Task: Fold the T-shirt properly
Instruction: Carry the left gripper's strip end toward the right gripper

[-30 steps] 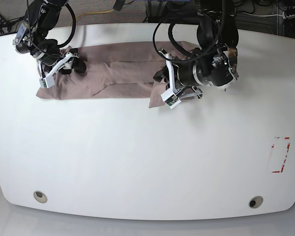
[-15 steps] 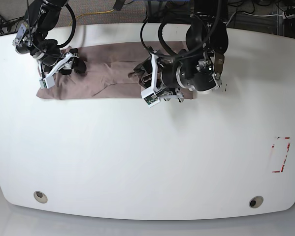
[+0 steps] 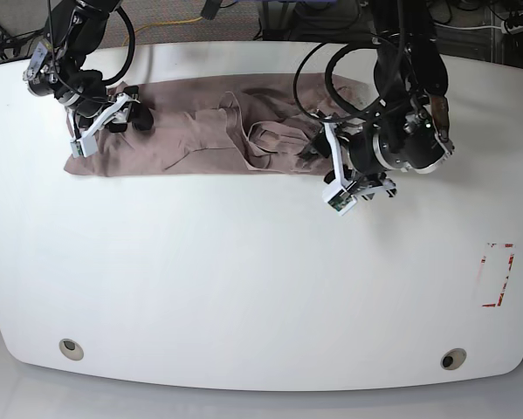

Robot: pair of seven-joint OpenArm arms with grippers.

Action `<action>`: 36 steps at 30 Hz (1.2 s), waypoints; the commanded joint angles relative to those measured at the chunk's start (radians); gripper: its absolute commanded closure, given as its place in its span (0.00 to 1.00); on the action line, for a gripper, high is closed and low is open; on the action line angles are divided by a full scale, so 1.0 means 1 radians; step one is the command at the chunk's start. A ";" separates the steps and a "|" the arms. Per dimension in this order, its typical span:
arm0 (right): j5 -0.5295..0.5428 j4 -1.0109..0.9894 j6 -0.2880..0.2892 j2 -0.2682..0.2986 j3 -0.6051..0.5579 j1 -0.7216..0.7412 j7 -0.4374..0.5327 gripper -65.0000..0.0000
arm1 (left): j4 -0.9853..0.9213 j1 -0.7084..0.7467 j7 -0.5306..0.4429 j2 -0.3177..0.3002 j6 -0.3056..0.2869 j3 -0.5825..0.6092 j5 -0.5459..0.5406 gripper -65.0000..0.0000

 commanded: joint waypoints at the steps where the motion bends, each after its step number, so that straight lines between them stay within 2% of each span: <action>1: 0.012 0.016 0.002 0.013 0.007 0.000 0.003 0.43 | 0.012 -0.013 -0.019 -0.007 -0.001 -0.030 -0.026 0.50; 9: 0.012 0.016 0.002 0.013 0.003 0.006 0.003 0.43 | -0.072 -0.017 -0.019 -0.024 -0.001 -0.057 -0.026 0.43; 13: 0.012 0.018 0.002 0.013 0.001 0.007 0.003 0.43 | -0.156 -0.022 -0.019 -0.024 -0.001 -0.018 -0.026 0.44; 18: 0.012 0.015 0.002 0.013 0.001 0.007 0.003 0.43 | -0.158 -0.014 -0.017 -0.024 -0.001 0.036 -0.027 0.45; 22: 0.012 0.016 0.002 0.011 0.001 0.007 0.003 0.43 | -0.159 -0.013 -0.017 -0.024 -0.001 0.075 -0.026 0.68; 23: 0.012 0.016 0.002 0.011 0.001 0.007 0.003 0.43 | -0.159 -0.013 -0.017 -0.024 -0.001 0.088 -0.026 0.78; 26: 0.012 0.013 0.002 0.011 0.003 0.007 0.003 0.43 | -0.158 -0.013 -0.014 -0.024 -0.001 0.100 -0.024 0.94; 31: 0.012 0.015 0.002 0.011 0.003 0.007 0.003 0.43 | -0.087 -0.010 -0.014 -0.027 -0.001 0.135 -0.026 0.91; 36: 0.012 0.015 0.002 0.010 0.004 0.006 0.003 0.43 | -0.021 -0.007 -0.012 -0.070 -0.001 0.292 -0.026 0.90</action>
